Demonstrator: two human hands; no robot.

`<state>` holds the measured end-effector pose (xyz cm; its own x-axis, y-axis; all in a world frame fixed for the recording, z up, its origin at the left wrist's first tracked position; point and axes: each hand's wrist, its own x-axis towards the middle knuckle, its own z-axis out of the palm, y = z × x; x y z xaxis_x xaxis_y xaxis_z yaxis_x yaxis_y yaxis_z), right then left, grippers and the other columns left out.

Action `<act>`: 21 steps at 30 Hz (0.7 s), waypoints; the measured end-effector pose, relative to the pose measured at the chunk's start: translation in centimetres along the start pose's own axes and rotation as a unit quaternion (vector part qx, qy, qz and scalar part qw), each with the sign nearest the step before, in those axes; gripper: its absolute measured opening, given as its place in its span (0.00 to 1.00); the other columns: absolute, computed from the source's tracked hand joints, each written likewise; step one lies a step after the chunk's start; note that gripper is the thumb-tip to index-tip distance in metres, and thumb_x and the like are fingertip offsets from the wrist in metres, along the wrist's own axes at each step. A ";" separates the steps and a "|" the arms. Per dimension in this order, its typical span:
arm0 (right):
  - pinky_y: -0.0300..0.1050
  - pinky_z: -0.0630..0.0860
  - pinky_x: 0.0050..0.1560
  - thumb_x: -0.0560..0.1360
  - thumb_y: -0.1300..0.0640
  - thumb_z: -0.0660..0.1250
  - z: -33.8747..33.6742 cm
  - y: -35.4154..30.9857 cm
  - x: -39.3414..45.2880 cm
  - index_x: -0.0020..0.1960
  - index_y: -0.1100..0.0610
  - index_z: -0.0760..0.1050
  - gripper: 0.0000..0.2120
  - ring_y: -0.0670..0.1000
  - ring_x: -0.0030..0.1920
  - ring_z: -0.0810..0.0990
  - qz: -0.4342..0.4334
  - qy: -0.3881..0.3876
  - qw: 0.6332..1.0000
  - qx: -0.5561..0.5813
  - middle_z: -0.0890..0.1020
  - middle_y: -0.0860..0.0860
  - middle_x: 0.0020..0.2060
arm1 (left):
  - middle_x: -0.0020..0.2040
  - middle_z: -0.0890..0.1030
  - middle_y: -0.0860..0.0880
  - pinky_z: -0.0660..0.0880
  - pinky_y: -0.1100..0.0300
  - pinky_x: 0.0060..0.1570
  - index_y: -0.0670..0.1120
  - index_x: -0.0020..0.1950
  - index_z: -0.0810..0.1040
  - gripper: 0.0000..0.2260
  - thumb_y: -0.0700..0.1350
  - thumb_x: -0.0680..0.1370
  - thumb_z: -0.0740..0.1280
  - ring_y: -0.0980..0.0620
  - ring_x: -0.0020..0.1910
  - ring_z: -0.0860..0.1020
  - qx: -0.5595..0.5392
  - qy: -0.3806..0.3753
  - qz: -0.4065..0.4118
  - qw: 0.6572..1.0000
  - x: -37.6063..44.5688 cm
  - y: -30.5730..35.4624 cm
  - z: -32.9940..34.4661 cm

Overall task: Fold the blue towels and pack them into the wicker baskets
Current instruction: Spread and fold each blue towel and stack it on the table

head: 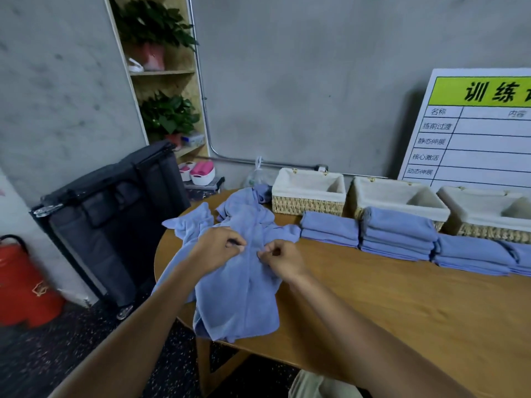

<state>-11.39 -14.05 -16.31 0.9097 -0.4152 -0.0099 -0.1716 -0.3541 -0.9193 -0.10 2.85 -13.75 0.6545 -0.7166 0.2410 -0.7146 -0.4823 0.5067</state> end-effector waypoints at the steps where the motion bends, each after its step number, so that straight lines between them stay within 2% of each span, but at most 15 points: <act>1: 0.42 0.72 0.39 0.76 0.60 0.71 -0.2 -0.3 0.2 0.41 0.57 0.76 0.06 0.49 0.36 0.76 0.002 0.006 0.999 0.034 0.78 0.52 0.36 | 0.46 0.81 0.57 0.72 0.66 0.50 0.49 0.51 0.85 0.05 0.41 0.78 0.72 0.59 0.46 0.79 -0.001 -0.009 0.009 1.000 0.2 0.3 -0.3; 4: 0.40 0.68 0.35 0.79 0.62 0.67 -1.8 -2.6 0.6 0.38 0.54 0.74 0.12 0.48 0.34 0.73 0.004 0.003 0.996 0.085 0.76 0.51 0.33 | 0.47 0.80 0.61 0.69 0.71 0.48 0.49 0.57 0.83 0.07 0.42 0.80 0.69 0.66 0.49 0.77 -0.012 -0.012 0.044 0.999 1.5 2.2 -1.6; 7: 0.38 0.64 0.31 0.82 0.63 0.62 -4.4 -5.7 0.8 0.36 0.54 0.71 0.15 0.46 0.30 0.69 -0.007 -0.028 0.994 0.102 0.72 0.48 0.28 | 0.57 0.79 0.58 0.68 0.72 0.52 0.50 0.66 0.79 0.13 0.44 0.82 0.67 0.62 0.53 0.75 -0.005 -0.004 0.099 0.995 3.7 5.0 -2.6; 9: 0.39 0.66 0.30 0.82 0.63 0.60 -6.5 -7.5 0.8 0.39 0.53 0.70 0.14 0.48 0.32 0.71 -0.015 -0.011 0.995 0.101 0.74 0.50 0.31 | 0.60 0.78 0.56 0.65 0.74 0.55 0.47 0.69 0.77 0.15 0.42 0.82 0.65 0.62 0.56 0.71 0.012 -0.023 0.124 0.992 5.2 7.4 -3.3; 11: 0.43 0.68 0.37 0.81 0.62 0.60 -8.7 -8.8 0.7 0.42 0.52 0.71 0.10 0.51 0.39 0.73 -0.040 0.018 0.996 0.074 0.76 0.53 0.38 | 0.57 0.82 0.45 0.69 0.61 0.56 0.41 0.63 0.78 0.12 0.43 0.82 0.66 0.57 0.51 0.72 0.034 -0.056 0.124 0.990 6.7 9.3 -4.0; 12: 0.44 0.68 0.39 0.81 0.61 0.59 -10.0 -9.3 0.6 0.43 0.52 0.71 0.09 0.50 0.40 0.73 -0.065 0.023 0.997 0.046 0.77 0.53 0.39 | 0.54 0.81 0.40 0.71 0.54 0.55 0.39 0.59 0.78 0.13 0.46 0.81 0.65 0.52 0.48 0.74 0.043 -0.071 0.117 0.990 7.3 10.2 -4.4; 13: 0.43 0.67 0.39 0.81 0.60 0.59 -11.4 -9.8 0.4 0.44 0.52 0.71 0.08 0.48 0.38 0.72 -0.092 0.023 0.995 0.005 0.77 0.51 0.38 | 0.51 0.80 0.39 0.73 0.52 0.52 0.39 0.56 0.77 0.14 0.50 0.80 0.65 0.48 0.45 0.75 0.048 -0.079 0.113 0.989 8.0 11.0 -4.7; 16: 0.38 0.65 0.33 0.79 0.60 0.62 -15.9 -10.9 -0.3 0.43 0.52 0.73 0.07 0.41 0.29 0.70 -0.164 0.034 0.979 -0.112 0.76 0.47 0.31 | 0.41 0.77 0.42 0.67 0.61 0.40 0.40 0.45 0.75 0.15 0.52 0.79 0.67 0.47 0.40 0.74 0.075 -0.085 0.125 0.986 9.8 13.3 -5.5; 18: 0.39 0.67 0.34 0.76 0.57 0.67 -18.8 -11.6 -0.8 0.40 0.50 0.74 0.07 0.42 0.27 0.70 -0.191 0.054 0.966 -0.165 0.76 0.46 0.28 | 0.36 0.73 0.46 0.62 0.62 0.35 0.44 0.38 0.71 0.18 0.58 0.76 0.66 0.49 0.36 0.70 0.107 -0.082 0.166 0.977 11.0 15.3 -5.8; 21: 0.45 0.72 0.37 0.74 0.48 0.71 -22.9 -12.2 -1.2 0.39 0.48 0.76 0.08 0.45 0.30 0.73 -0.211 0.102 0.943 -0.238 0.77 0.48 0.28 | 0.36 0.73 0.43 0.62 0.58 0.35 0.42 0.38 0.70 0.26 0.67 0.73 0.62 0.48 0.35 0.71 0.129 -0.074 0.208 0.967 12.9 18.1 -6.4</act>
<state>-19.06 -28.37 3.92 0.8514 -0.2891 0.4376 -0.0052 -0.8390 -0.5441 -3.01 -11.93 3.81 0.2677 -0.9307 0.2492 -0.9589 -0.2322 0.1628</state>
